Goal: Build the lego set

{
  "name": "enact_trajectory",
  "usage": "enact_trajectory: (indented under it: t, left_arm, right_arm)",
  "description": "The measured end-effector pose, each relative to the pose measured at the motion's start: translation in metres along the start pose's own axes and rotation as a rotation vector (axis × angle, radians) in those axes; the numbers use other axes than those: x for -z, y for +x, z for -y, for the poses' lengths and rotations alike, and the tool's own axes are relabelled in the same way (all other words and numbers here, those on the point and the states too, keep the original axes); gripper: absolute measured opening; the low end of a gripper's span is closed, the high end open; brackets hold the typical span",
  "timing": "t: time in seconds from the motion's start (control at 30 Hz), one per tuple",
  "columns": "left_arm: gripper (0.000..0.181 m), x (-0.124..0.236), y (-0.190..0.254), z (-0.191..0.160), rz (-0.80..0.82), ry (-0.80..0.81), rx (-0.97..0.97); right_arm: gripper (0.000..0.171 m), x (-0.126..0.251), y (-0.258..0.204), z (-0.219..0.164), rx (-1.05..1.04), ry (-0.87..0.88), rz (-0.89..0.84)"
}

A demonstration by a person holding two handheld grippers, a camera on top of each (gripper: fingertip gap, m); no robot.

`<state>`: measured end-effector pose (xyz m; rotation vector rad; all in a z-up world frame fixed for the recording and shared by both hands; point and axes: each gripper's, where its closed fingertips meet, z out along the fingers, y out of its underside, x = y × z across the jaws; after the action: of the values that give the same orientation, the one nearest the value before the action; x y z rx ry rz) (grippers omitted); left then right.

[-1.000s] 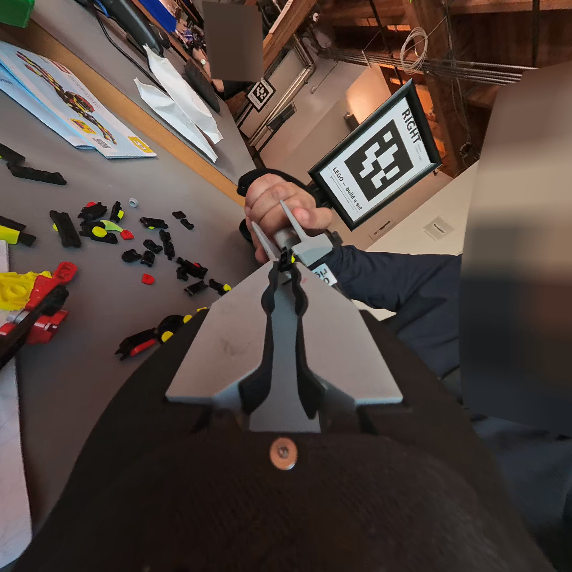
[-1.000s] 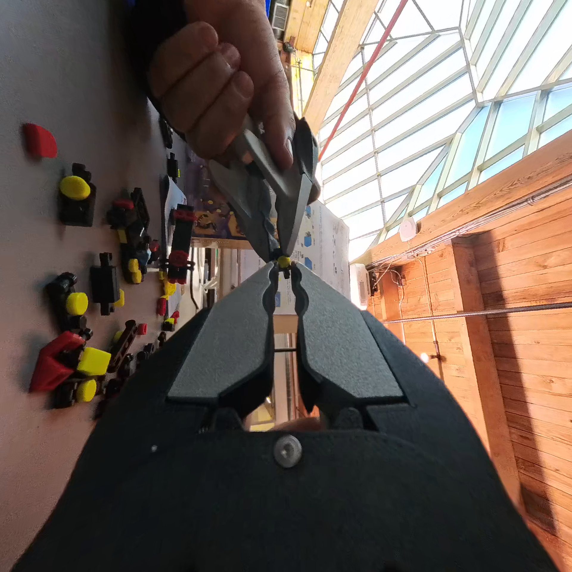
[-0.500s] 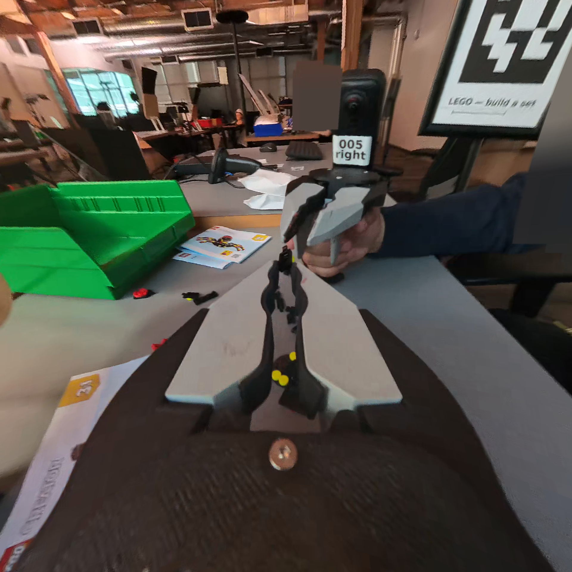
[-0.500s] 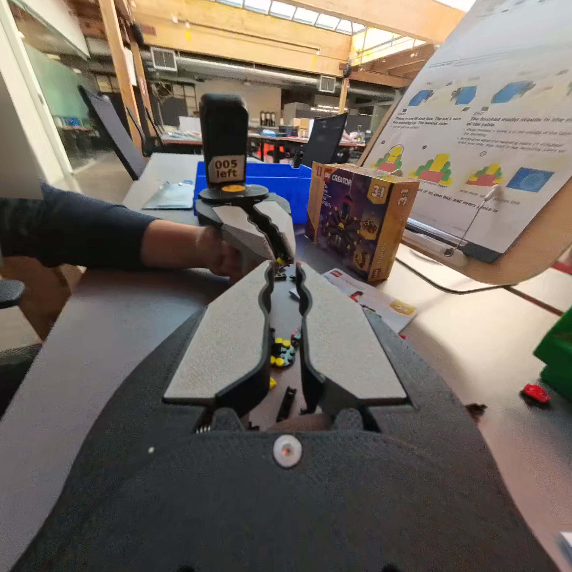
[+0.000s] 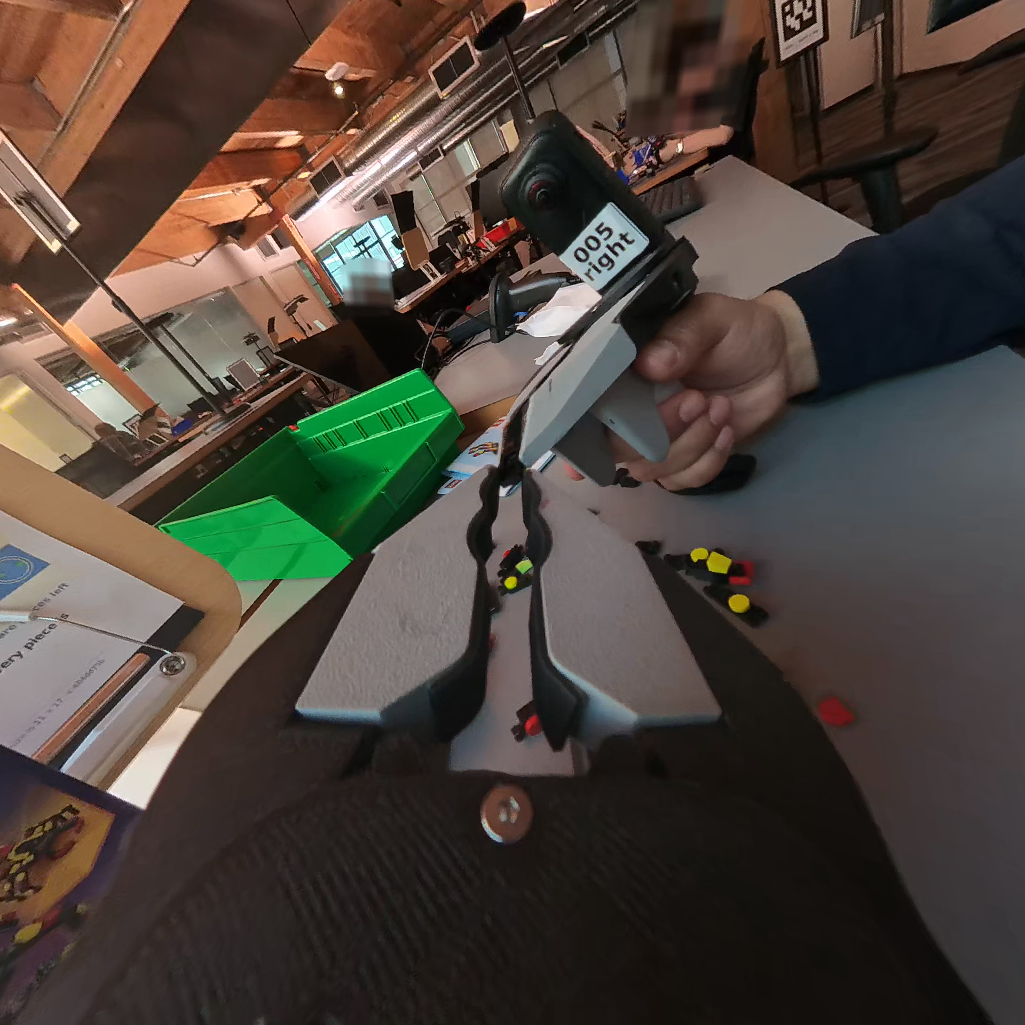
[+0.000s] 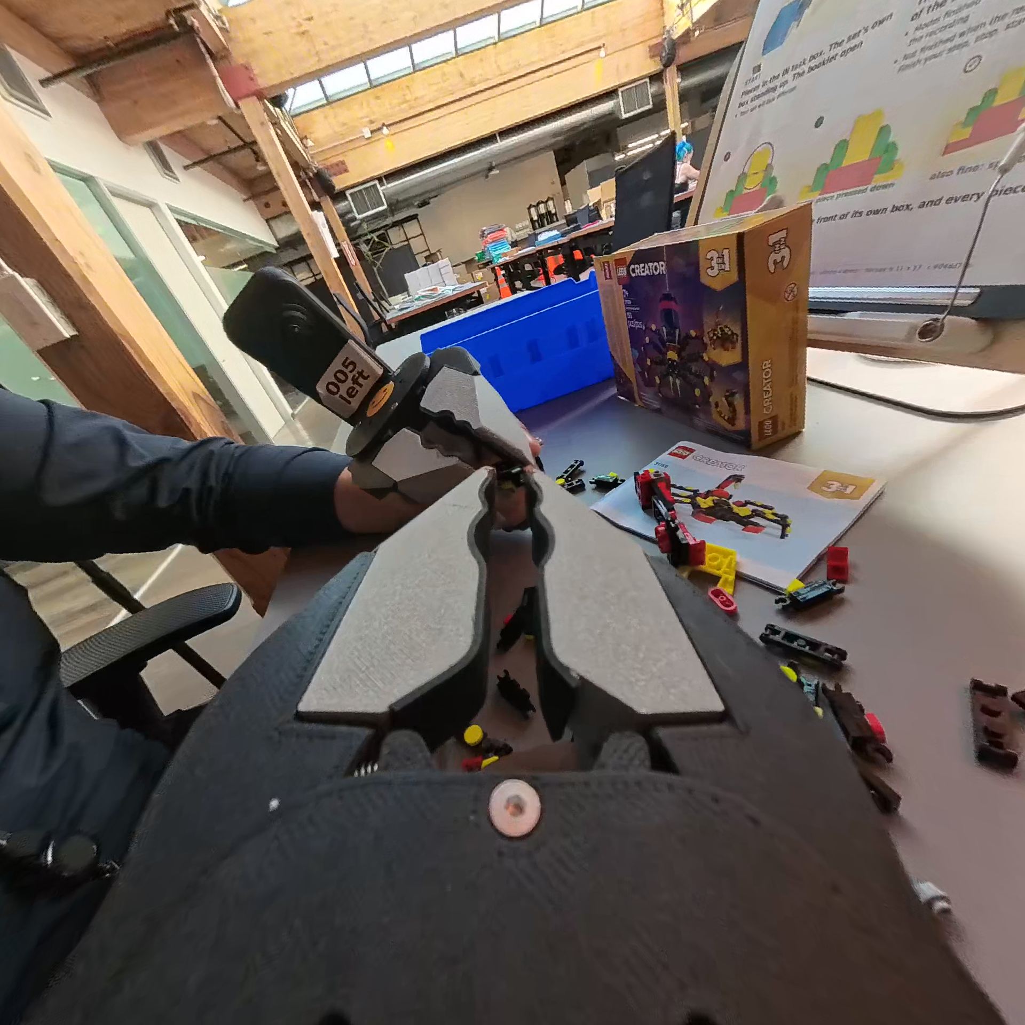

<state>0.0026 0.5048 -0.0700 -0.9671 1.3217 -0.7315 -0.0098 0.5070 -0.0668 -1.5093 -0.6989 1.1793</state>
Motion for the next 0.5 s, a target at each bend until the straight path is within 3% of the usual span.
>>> enact_trajectory:
  t: [0.5]
  left_arm:
    - [0.005, 0.003, -0.001, 0.014, -0.142, 0.137, 0.374]
  right_arm:
    - [0.005, 0.001, -0.010, 0.011, -0.009, 0.087, 0.099]
